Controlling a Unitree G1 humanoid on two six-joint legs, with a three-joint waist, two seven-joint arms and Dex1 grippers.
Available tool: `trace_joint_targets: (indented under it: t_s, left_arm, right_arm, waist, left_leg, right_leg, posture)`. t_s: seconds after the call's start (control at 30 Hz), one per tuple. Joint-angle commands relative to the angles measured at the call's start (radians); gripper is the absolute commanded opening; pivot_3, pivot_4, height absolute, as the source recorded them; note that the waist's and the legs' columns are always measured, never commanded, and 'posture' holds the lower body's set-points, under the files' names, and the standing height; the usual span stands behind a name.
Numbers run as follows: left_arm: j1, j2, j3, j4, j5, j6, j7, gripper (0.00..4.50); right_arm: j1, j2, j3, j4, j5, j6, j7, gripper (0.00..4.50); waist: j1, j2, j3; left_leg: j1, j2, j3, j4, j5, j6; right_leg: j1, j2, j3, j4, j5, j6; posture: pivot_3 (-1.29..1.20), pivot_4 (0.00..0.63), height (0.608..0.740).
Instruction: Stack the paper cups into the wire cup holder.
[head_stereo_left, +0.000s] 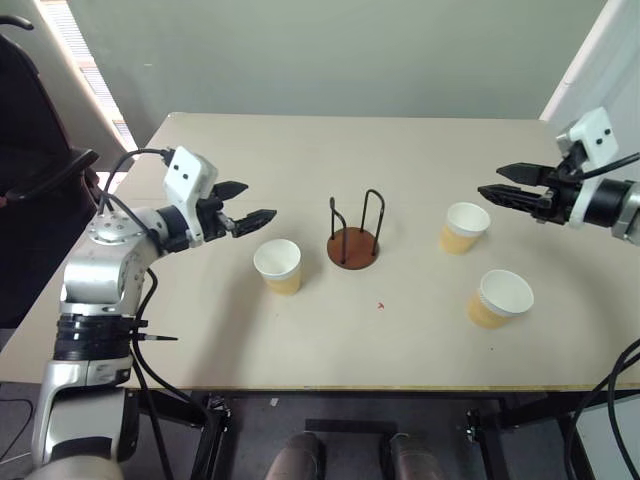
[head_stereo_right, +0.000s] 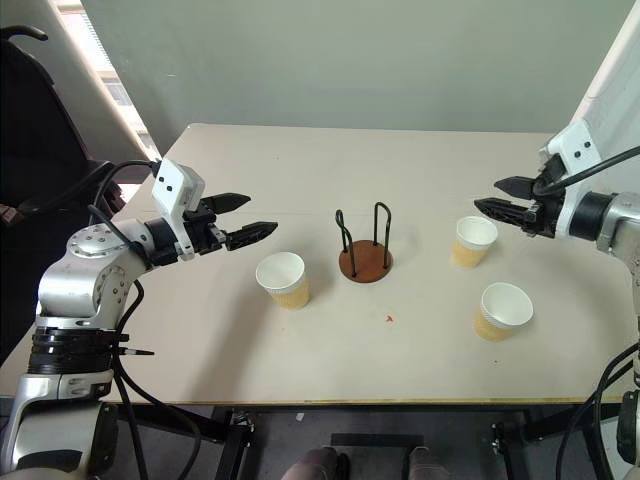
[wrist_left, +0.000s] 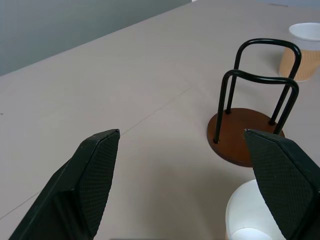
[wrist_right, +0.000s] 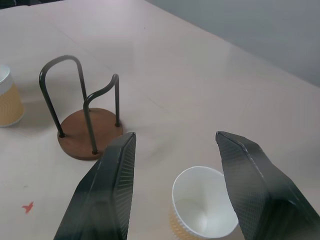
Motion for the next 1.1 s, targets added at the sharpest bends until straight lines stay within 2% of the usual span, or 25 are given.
trace_joint_targets:
  t_s: [0.03,0.17,0.3,0.53,0.73,0.83,0.97,1.1]
  left_arm:
    - [-0.011,0.019,0.007,-0.029,-0.008,0.005,-0.016,4.27]
    - [-0.023,0.02,-0.011,0.012,0.026,-0.02,-0.02,4.27]
    - [-0.037,0.016,-0.028,-0.014,0.003,0.032,-0.044,4.27]
    - [-0.121,0.016,-0.133,-0.067,-0.022,0.135,-0.163,4.27]
    - [-0.184,-0.019,-0.207,-0.027,0.023,0.127,-0.175,4.27]
    - [-0.194,-0.033,-0.224,-0.024,0.029,0.123,-0.176,4.27]
    - [-0.18,-0.051,-0.245,-0.05,0.029,0.146,-0.171,4.27]
    - [-0.184,-0.056,-0.276,-0.048,0.045,0.18,-0.161,4.27]
  right_arm:
    - [-0.043,-0.004,-0.026,-0.033,0.021,-0.004,-0.007,2.59]
    - [-0.015,0.001,-0.035,-0.07,0.057,0.032,0.0,2.59]
    - [-0.02,-0.011,-0.03,-0.094,0.091,0.068,0.021,2.59]
    - [-0.021,-0.105,0.011,-0.212,0.187,0.14,0.157,2.59]
    - [-0.038,-0.124,0.045,-0.279,0.239,0.186,0.187,2.59]
    - [-0.049,-0.137,0.055,-0.272,0.249,0.201,0.201,3.16]
    - [-0.042,-0.161,0.066,-0.296,0.235,0.183,0.215,4.48]
    - [-0.049,-0.162,0.067,-0.301,0.234,0.175,0.208,4.48]
  waist:
    - [0.0,0.0,0.0]
    - [0.0,0.0,0.0]
    - [0.0,0.0,0.0]
    - [0.002,0.0,0.0]
    - [-0.001,0.0,0.0]
    - [-0.002,0.0,0.0]
    - [-0.002,0.0,0.0]
    - [-0.002,0.0,0.0]
  left_leg:
    - [0.0,0.0,0.0,0.0,0.0,0.0]
    - [0.0,0.0,0.0,0.0,0.0,0.0]
    - [0.0,0.0,0.0,0.0,0.0,0.0]
    - [-0.002,0.0,0.0,0.0,0.0,0.0]
    - [-0.001,0.0,0.0,0.0,0.001,0.0]
    - [-0.001,0.0,0.0,0.0,0.002,0.001]
    - [-0.001,0.0,0.0,0.0,0.002,0.001]
    - [-0.001,0.0,0.0,0.0,0.002,0.001]
  right_leg:
    - [0.0,0.0,0.0,0.0,0.0,0.0]
    - [0.0,0.0,0.0,0.001,0.0,0.0]
    - [0.0,0.0,0.0,0.001,0.0,0.0]
    - [0.0,0.0,-0.001,-0.001,-0.001,-0.002]
    - [0.0,0.0,0.0,0.0,-0.003,-0.005]
    - [0.0,0.0,0.0,0.0,-0.002,-0.004]
    - [0.0,0.0,0.0,0.0,-0.002,-0.003]
    - [0.0,0.0,0.0,0.0,-0.001,-0.001]
  posture:
    - [0.0,0.15,0.74]
    - [0.0,0.15,0.74]
    - [0.0,0.15,0.74]
    - [0.0,0.15,0.74]
    - [0.0,0.15,0.74]
    - [0.0,0.15,0.74]
    - [0.0,0.15,0.74]
    - [0.0,0.15,0.74]
